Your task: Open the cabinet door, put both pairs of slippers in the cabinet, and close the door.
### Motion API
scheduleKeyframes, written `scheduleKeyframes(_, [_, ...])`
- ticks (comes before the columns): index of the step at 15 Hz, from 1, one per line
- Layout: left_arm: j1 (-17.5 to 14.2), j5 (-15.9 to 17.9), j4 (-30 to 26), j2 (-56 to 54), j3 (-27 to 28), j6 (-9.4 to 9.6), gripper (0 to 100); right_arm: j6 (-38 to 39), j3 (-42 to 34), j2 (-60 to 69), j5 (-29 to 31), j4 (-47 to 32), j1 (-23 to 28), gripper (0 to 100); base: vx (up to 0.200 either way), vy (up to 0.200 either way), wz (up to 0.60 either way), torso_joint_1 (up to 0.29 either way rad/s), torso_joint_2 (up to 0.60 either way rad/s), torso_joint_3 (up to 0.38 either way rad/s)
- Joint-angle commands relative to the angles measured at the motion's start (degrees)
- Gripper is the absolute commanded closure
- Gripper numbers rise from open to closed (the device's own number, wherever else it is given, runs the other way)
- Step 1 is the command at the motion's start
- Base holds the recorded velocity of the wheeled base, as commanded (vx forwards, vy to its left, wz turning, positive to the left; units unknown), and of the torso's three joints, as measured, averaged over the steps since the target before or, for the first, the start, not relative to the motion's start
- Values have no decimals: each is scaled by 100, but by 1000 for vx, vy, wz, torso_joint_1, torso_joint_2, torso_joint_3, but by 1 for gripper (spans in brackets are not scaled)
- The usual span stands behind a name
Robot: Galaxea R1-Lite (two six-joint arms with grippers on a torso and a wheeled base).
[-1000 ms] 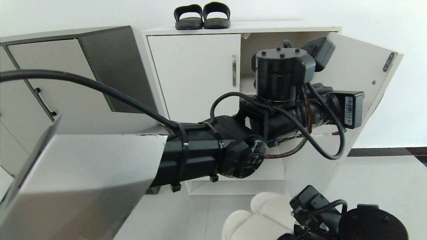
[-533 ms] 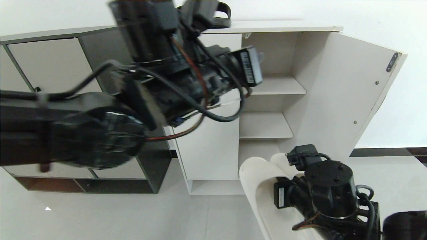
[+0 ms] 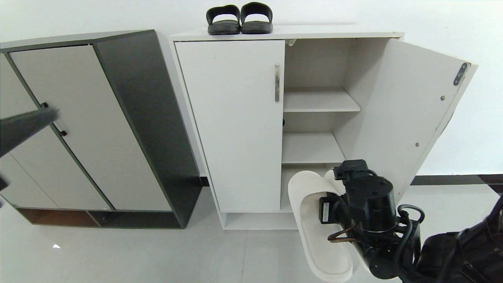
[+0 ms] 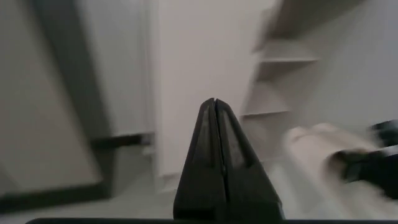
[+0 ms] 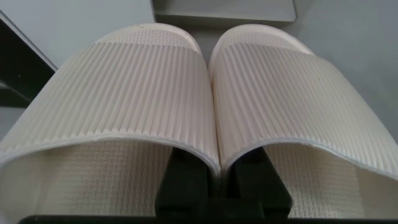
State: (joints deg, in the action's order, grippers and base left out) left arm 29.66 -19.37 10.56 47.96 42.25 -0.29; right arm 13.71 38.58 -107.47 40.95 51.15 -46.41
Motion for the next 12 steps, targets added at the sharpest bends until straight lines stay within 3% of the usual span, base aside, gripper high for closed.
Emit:
scheduleKeyframes(1, [-1630, -559, -985, -2405, -1501, 214, 100, 0, 9, -28, 1, 0, 0, 100, 0, 0, 0, 0, 0, 0])
scheduleKeyframes(3, [-2720, -559, -985, -3056, -2265, 214, 100, 0, 9, -19, 10, 0, 0, 100, 0, 0, 0, 0, 0, 0])
scheduleKeyframes(4, [-3063, -541, -977, -3310, -2564, 214, 100, 0, 0, -37, 18, 0, 0, 100, 0, 0, 0, 0, 0, 0])
scheduleKeyframes(5, [-3212, -497, -977, -3548, -2881, 240, 100, 0, -9, -63, 18, 0, 0, 100, 0, 0, 0, 0, 0, 0])
scheduleKeyframes(6, [-3203, -436, -977, -3759, -3162, 267, 100, 0, -9, -72, 45, 0, 0, 100, 0, 0, 0, 0, 0, 0])
scheduleKeyframes(8, [-3089, 294, -994, -4356, -3689, 284, 100, 0, -9, -72, 54, 26, -8, 100, 0, 0, 0, 0, 0, 0])
scheduleKeyframes(11, [-2957, 548, -871, -4796, -4216, 293, 100, 0, -9, -63, 54, 35, -8, 100, 0, 0, 0, 0, 0, 0])
scheduleKeyframes(12, [-2957, 1014, -792, -4796, -4225, 258, 100, 0, -18, -72, 54, 35, -8, 100, 0, 0, 0, 0, 0, 0])
